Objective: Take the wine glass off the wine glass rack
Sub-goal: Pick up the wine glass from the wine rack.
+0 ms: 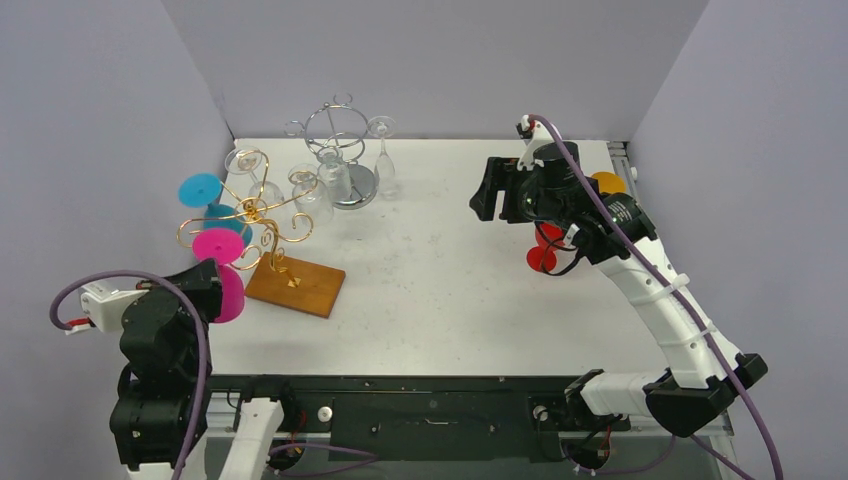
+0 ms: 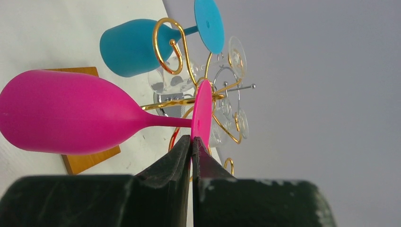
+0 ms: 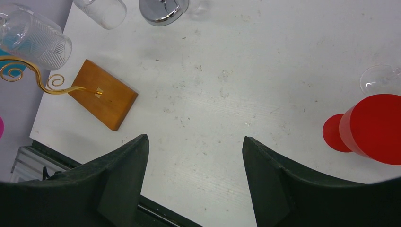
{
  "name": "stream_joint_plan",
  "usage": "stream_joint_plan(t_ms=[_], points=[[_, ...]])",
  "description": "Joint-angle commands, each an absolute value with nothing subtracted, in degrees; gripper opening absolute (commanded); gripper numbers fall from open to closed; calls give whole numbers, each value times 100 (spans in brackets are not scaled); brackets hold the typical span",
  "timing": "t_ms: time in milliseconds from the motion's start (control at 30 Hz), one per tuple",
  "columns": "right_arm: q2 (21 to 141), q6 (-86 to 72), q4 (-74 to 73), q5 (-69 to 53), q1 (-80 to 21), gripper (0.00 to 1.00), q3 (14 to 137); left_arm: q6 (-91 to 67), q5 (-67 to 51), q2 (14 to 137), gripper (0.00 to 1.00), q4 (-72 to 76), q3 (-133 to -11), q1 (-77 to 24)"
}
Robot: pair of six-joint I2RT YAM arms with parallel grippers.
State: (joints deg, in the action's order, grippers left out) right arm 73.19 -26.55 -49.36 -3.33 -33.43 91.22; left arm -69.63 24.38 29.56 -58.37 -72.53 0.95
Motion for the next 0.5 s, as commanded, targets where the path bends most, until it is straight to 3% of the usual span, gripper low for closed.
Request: stream_joint_plan(t_ms=[0, 467], points=[[7392, -2597, -4824, -199, -3379, 68, 9251, -6888, 2162, 2700, 0, -6289, -7534, 135], [7467, -2586, -4862, -247, -3384, 68, 9307, -6943, 718, 2062, 0, -7091, -7467, 137]])
